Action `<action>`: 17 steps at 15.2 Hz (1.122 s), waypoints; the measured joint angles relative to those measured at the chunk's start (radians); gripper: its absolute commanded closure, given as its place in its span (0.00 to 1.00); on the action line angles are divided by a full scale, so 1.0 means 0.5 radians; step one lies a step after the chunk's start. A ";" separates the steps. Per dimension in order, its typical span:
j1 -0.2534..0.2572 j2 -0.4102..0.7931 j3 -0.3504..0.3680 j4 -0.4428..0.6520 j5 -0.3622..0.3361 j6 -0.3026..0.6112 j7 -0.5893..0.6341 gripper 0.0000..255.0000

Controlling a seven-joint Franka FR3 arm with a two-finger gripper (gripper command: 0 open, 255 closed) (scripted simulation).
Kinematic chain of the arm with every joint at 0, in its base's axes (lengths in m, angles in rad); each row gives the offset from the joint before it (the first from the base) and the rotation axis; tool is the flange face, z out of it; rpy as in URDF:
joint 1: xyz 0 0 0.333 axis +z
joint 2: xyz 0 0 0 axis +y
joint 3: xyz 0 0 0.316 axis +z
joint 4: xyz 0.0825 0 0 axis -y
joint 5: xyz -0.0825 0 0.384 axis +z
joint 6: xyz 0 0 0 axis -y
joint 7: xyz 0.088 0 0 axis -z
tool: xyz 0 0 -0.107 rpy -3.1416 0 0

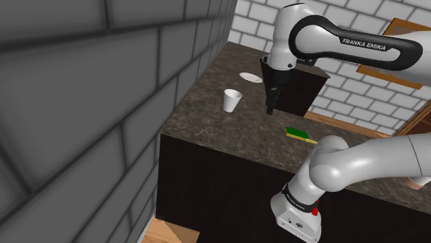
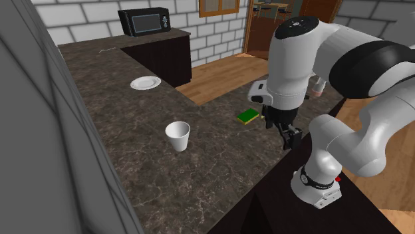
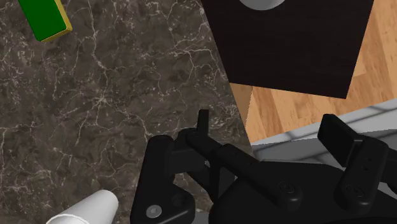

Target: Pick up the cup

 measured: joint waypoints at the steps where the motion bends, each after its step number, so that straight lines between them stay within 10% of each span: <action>1: 0.000 0.000 0.000 0.000 0.000 0.000 0.000 0.00; 17: -0.158 0.951 -0.192 0.312 -0.227 0.808 0.011 0.00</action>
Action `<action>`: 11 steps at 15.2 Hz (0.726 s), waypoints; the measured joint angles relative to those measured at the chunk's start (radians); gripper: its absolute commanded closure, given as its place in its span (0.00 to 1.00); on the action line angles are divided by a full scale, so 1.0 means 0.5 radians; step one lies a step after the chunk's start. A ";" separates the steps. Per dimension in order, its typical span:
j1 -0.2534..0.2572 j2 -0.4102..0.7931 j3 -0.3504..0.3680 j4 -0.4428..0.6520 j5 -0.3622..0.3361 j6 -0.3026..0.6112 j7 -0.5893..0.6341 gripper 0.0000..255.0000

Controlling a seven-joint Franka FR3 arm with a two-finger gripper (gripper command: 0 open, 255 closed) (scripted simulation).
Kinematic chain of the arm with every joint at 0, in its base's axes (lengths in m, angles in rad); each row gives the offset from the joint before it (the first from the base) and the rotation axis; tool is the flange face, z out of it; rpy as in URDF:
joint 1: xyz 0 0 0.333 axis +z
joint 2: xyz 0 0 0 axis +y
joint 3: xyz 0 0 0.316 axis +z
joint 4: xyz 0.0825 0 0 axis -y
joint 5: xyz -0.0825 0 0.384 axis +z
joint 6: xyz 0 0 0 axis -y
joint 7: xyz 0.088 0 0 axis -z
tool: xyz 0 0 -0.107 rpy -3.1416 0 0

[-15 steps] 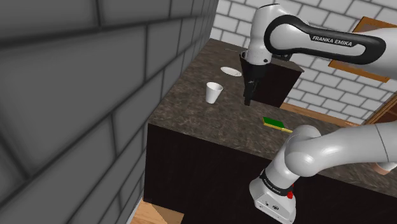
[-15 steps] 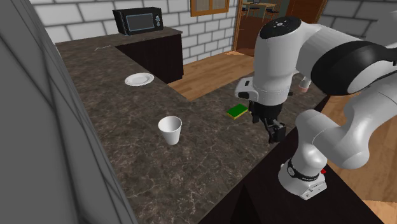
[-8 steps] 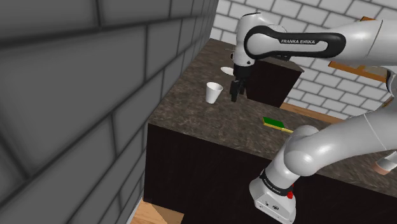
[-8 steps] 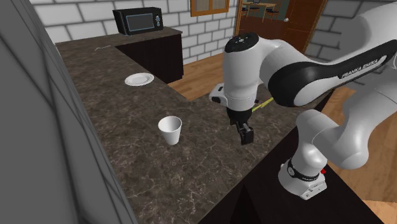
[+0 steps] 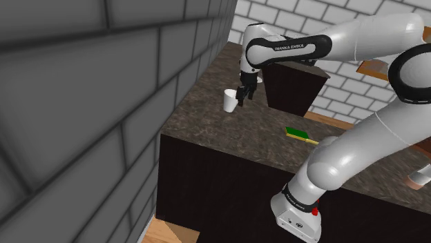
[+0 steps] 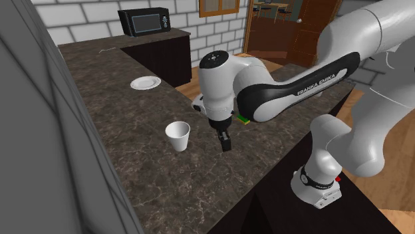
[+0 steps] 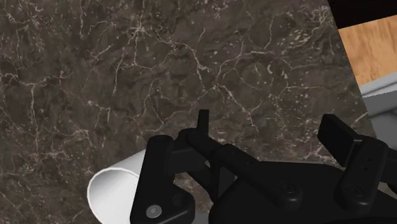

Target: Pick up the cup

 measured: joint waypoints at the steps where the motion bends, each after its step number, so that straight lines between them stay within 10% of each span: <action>1: -0.009 0.065 -0.012 0.044 -0.008 0.034 -0.001 0.00; 11: -0.102 0.754 -0.118 0.572 -0.029 0.321 -0.013 0.00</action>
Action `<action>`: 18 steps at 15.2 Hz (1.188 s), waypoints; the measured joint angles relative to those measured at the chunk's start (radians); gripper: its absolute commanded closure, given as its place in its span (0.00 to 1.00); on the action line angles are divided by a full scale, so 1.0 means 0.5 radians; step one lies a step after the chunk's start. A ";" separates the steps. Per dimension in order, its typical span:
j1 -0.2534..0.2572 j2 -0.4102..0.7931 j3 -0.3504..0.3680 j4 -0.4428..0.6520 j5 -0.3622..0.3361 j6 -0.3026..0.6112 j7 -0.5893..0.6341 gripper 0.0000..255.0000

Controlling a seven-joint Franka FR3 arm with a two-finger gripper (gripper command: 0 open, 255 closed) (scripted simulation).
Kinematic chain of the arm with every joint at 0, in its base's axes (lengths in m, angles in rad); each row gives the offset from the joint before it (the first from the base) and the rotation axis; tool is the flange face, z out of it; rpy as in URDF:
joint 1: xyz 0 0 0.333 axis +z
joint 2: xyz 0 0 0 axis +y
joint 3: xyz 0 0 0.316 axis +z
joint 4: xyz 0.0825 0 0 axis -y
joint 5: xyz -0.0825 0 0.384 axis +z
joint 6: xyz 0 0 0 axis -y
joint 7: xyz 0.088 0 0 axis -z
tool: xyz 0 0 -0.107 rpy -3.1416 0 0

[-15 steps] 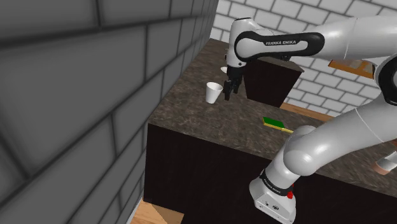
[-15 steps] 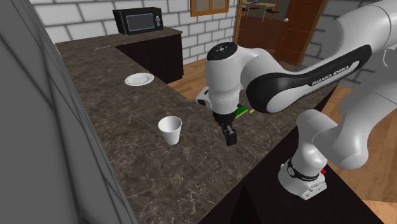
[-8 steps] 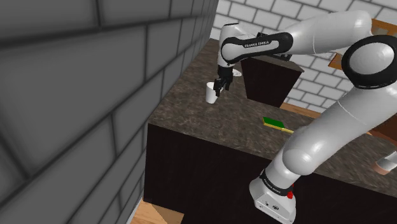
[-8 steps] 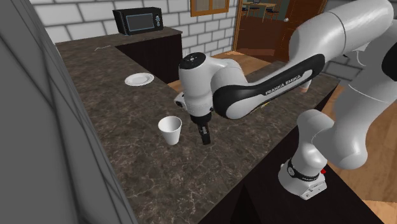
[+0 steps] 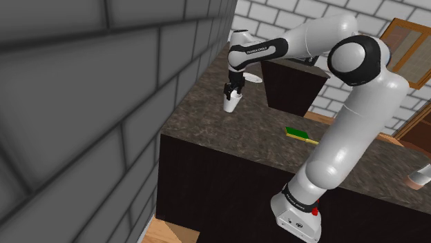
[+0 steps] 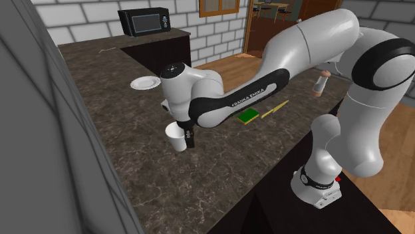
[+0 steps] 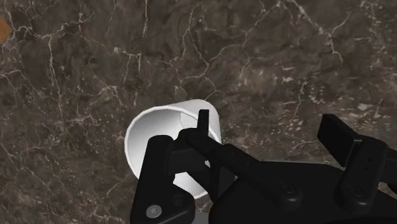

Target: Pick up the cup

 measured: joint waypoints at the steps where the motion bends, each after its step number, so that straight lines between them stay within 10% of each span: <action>1: -0.010 0.072 -0.009 0.050 0.002 0.034 0.001 0.00; 13: -0.073 0.463 -0.043 0.311 0.032 0.222 -0.001 0.00; 14: -0.074 0.465 -0.044 0.300 0.031 0.235 0.001 1.00; 18: -0.074 0.463 -0.044 0.285 0.029 0.248 0.004 1.00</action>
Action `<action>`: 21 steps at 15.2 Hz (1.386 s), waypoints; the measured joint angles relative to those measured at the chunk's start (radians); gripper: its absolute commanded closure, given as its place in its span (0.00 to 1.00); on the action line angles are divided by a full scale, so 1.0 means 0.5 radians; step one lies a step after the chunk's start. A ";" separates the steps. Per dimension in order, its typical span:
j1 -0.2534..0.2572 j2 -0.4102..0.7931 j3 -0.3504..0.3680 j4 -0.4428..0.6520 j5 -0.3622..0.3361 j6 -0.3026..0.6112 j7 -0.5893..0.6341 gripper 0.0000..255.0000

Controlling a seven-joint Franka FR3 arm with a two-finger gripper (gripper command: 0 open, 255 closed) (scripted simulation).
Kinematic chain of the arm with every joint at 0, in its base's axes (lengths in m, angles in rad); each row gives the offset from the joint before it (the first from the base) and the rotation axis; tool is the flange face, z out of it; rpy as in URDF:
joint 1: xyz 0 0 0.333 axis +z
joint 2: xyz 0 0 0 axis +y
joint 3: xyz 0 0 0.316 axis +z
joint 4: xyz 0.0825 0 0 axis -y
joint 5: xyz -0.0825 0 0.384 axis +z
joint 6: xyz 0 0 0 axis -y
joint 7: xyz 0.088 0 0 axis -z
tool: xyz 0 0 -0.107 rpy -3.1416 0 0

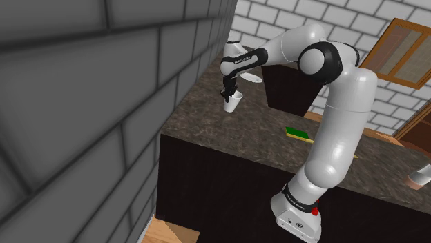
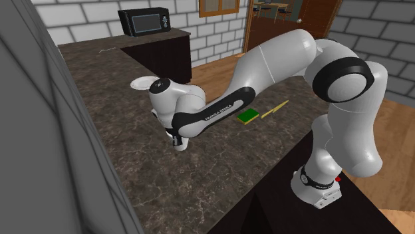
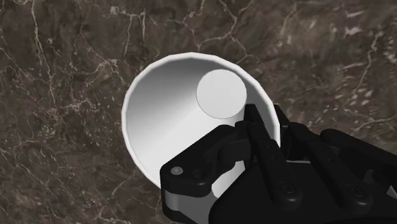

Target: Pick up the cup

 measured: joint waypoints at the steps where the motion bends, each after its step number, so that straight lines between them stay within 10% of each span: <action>1: 0.000 0.000 0.000 -0.001 0.000 0.000 0.000 1.00; 21: 0.009 -0.122 -0.001 0.210 0.008 -0.326 -0.061 1.00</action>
